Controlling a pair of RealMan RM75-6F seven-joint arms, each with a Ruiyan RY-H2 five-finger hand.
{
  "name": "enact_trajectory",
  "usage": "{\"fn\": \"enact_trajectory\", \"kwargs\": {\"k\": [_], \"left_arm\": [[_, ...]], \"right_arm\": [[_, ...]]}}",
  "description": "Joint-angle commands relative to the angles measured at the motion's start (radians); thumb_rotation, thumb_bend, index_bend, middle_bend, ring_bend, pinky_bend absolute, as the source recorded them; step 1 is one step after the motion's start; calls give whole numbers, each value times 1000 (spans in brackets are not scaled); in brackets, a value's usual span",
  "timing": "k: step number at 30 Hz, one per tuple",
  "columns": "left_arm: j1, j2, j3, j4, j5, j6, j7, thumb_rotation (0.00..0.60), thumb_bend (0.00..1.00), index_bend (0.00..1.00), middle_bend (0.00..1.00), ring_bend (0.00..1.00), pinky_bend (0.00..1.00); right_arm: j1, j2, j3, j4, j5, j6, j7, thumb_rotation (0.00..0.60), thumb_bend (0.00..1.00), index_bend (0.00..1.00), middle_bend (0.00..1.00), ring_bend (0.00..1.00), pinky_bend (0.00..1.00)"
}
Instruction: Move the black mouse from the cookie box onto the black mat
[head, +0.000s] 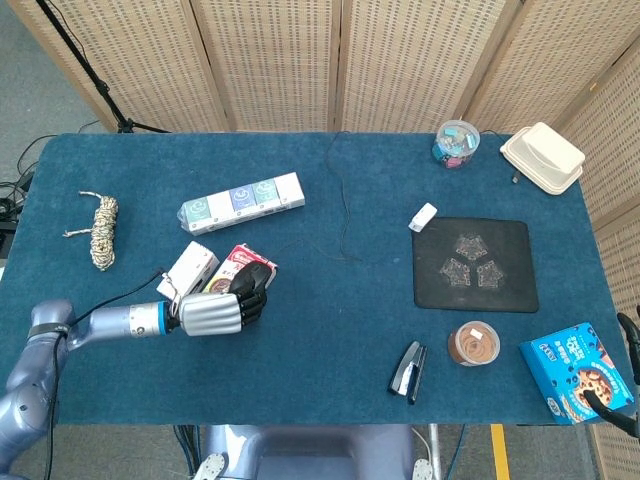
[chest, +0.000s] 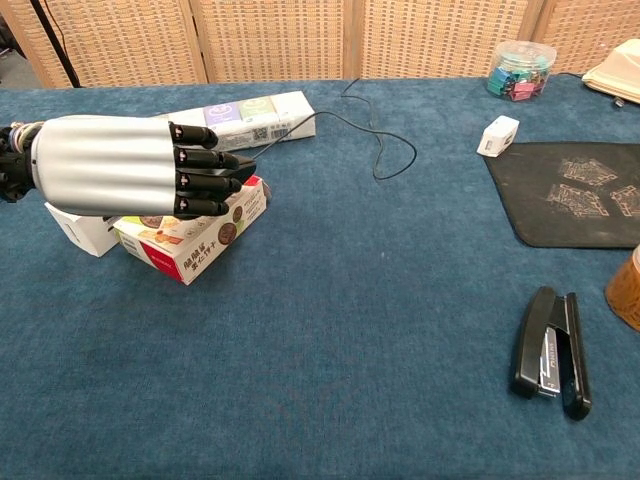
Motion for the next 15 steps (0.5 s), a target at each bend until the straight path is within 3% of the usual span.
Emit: {"fn": "enact_trajectory", "kwargs": {"k": [1, 9, 15], "left_arm": [[-18, -4, 1, -17, 0, -4, 13, 600, 264, 510, 386, 278, 398], [-107, -44, -16, -91, -7, -79, 58, 600, 263, 510, 386, 279, 399], [-181, -106, -50, -159, -27, -194, 115, 600, 264, 510, 386, 274, 399]], "right_arm": [[0, 1, 0, 0, 1, -1, 2, 600, 0, 0, 0, 0, 0], [3, 6, 2, -2, 9, -8, 13, 600, 0, 0, 0, 0, 0], [4, 16, 5, -2, 20, -9, 39, 600, 0, 0, 0, 0, 0]]}}
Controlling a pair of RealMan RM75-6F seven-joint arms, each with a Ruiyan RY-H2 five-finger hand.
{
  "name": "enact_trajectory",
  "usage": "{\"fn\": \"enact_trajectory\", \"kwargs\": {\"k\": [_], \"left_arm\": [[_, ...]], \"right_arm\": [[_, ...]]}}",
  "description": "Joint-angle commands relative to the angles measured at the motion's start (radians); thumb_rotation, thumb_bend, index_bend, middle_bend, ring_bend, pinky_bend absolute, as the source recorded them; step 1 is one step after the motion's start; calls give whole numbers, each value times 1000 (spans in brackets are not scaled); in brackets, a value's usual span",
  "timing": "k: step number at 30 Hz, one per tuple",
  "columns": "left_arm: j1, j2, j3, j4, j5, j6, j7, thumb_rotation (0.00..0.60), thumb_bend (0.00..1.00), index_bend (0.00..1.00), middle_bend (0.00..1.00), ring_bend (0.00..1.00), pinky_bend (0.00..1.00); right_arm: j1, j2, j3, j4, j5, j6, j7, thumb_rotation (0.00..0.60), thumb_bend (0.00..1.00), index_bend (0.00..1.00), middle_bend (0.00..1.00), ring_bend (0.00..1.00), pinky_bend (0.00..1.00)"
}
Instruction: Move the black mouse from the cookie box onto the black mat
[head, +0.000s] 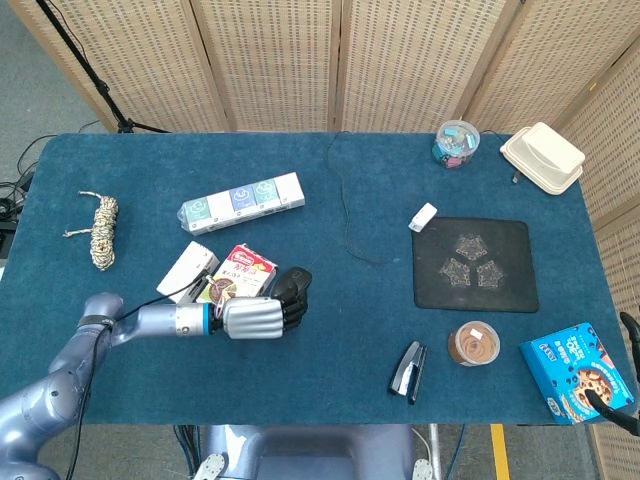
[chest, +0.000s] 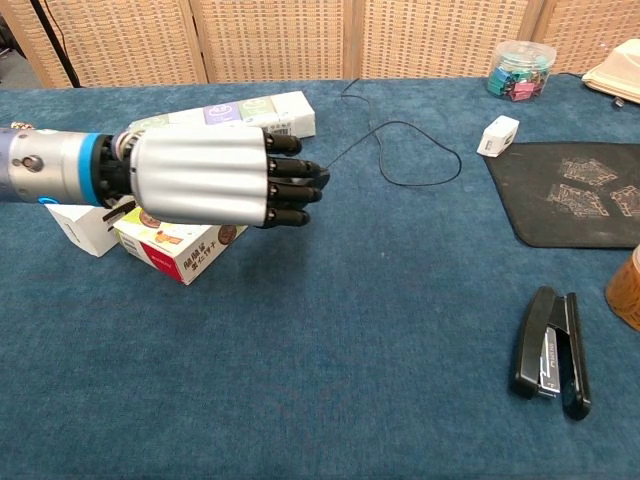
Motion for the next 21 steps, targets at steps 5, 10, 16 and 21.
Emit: {"fn": "enact_trajectory", "kwargs": {"k": [5, 10, 16, 21], "left_arm": [[-77, -79, -40, -50, -28, -144, 64, 600, 263, 510, 386, 275, 399], [-117, -126, -69, -63, -50, -211, 78, 600, 263, 510, 386, 275, 399], [-131, -158, -59, -54, -43, -246, 96, 600, 263, 464, 353, 269, 399], [-121, -176, -75, -46, -64, -243, 104, 600, 263, 210, 148, 177, 399]], "right_arm": [[1, 12, 5, 4, 18, -5, 33, 600, 0, 0, 0, 0, 0], [6, 21, 6, 8, 27, -16, 58, 600, 0, 0, 0, 0, 0], [4, 28, 4, 9, 26, -15, 73, 600, 0, 0, 0, 0, 0], [2, 30, 2, 9, 22, -11, 77, 600, 0, 0, 0, 0, 0]]}}
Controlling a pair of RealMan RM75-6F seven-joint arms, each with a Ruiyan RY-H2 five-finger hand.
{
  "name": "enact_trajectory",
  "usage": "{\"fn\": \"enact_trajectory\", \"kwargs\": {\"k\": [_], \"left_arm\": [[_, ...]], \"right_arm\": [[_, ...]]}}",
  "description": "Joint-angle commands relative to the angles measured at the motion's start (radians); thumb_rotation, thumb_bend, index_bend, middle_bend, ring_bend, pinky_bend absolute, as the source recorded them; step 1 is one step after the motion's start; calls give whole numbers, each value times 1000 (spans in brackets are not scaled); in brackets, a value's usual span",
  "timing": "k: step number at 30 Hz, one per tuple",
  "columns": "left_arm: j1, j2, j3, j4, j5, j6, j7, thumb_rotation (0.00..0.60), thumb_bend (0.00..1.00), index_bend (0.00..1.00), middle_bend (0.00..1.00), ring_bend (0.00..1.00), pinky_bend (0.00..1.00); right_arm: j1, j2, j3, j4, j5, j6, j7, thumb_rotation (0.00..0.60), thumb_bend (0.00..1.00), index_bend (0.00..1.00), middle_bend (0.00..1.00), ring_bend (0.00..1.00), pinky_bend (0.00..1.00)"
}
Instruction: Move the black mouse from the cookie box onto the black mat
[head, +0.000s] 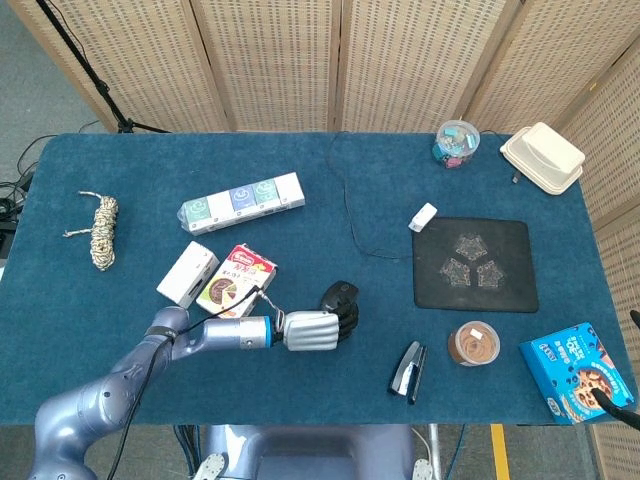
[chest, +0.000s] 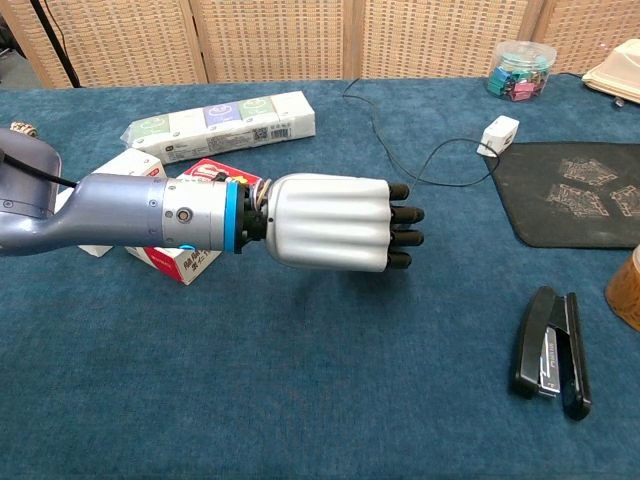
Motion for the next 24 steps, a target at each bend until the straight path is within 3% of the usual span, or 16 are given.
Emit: {"fn": "enact_trajectory", "kwargs": {"k": [1, 3, 5, 14, 24], "left_arm": [[8, -10, -14, 2, -17, 0, 8, 600, 263, 160, 111, 158, 399], [16, -16, -28, -5, -33, -2, 22, 600, 262, 41, 26, 103, 398], [21, -18, -37, -17, -43, 2, 35, 600, 261, 2, 1, 70, 388], [43, 73, -76, -150, -66, 119, 43, 600, 250, 0, 0, 4, 346], [177, 332, -118, -464, -147, 262, 9, 600, 189, 0, 0, 0, 207]], "right_arm": [[-1, 1, -1, 0, -2, 1, 0, 600, 0, 0, 0, 0, 0], [0, 0, -2, -1, -5, 1, -2, 600, 0, 0, 0, 0, 0], [0, -1, -3, -1, -7, 0, -5, 600, 0, 0, 0, 0, 0], [-3, -3, -8, -4, -17, 6, -13, 600, 0, 0, 0, 0, 0], [0, -20, -12, -6, -20, -1, -44, 600, 0, 0, 0, 0, 0]]}}
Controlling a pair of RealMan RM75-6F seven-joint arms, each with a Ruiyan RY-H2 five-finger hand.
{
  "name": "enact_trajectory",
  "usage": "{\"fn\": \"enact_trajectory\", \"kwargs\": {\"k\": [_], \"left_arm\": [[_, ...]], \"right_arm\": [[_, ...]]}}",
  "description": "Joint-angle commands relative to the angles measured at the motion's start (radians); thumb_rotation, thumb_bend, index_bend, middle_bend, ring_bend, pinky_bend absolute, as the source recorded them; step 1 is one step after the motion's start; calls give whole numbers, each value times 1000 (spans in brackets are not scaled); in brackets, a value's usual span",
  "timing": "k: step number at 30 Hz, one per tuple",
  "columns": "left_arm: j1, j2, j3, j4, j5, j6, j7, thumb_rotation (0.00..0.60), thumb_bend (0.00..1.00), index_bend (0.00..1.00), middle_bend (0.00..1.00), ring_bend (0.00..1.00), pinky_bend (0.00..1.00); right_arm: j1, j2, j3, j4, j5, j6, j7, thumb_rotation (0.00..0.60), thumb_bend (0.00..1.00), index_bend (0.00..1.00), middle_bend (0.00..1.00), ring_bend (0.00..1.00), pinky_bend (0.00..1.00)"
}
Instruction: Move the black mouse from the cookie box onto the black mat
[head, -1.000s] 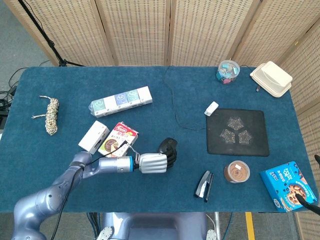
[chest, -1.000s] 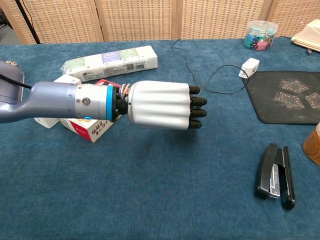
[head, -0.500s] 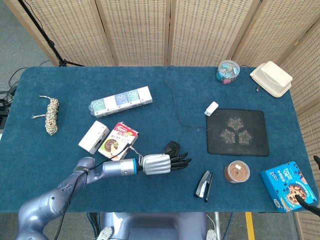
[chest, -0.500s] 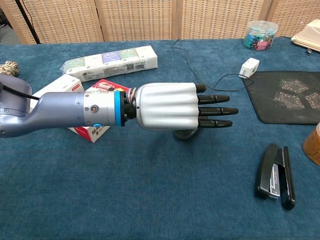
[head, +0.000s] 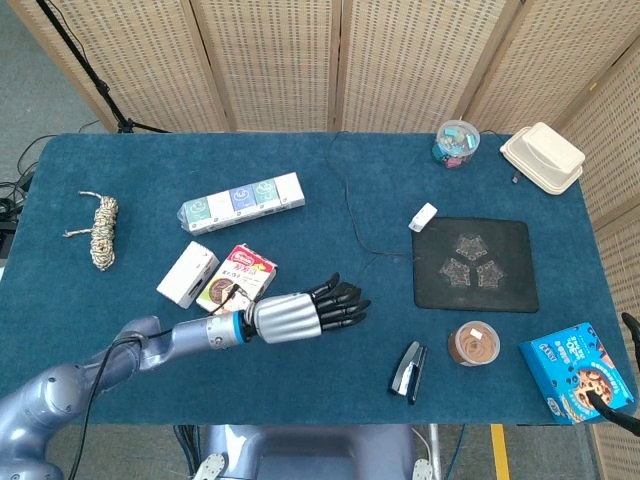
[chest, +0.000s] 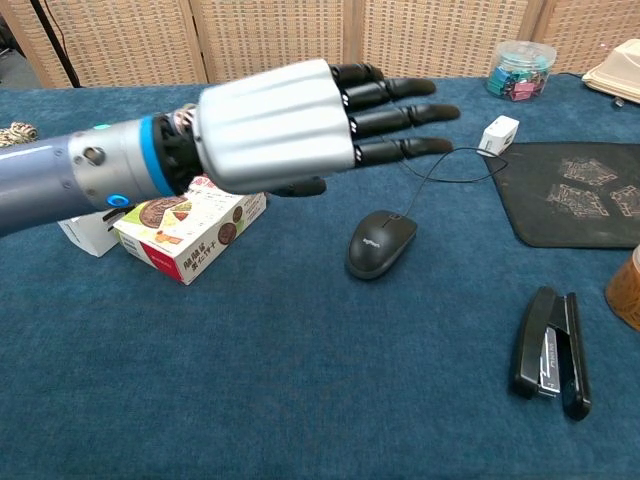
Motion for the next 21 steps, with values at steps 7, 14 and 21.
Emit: {"fn": "enact_trajectory", "kwargs": {"k": [7, 14, 21], "left_arm": [[274, 263, -72, -438, -256, 108, -48, 600, 105, 0, 0, 0, 8], [445, 453, -65, -709, -430, 113, -34, 600, 49, 0, 0, 0, 0], [599, 578, -45, -834, -531, 170, -171, 600, 49, 0, 0, 0, 0]], "right_arm": [[16, -30, -12, -6, -4, -41, 13, 600, 0, 0, 0, 0, 0], [84, -56, 24, -48, 89, -151, -56, 600, 0, 0, 0, 0, 0], [167, -84, 77, -131, 176, -240, -153, 600, 0, 0, 0, 0, 0]]}}
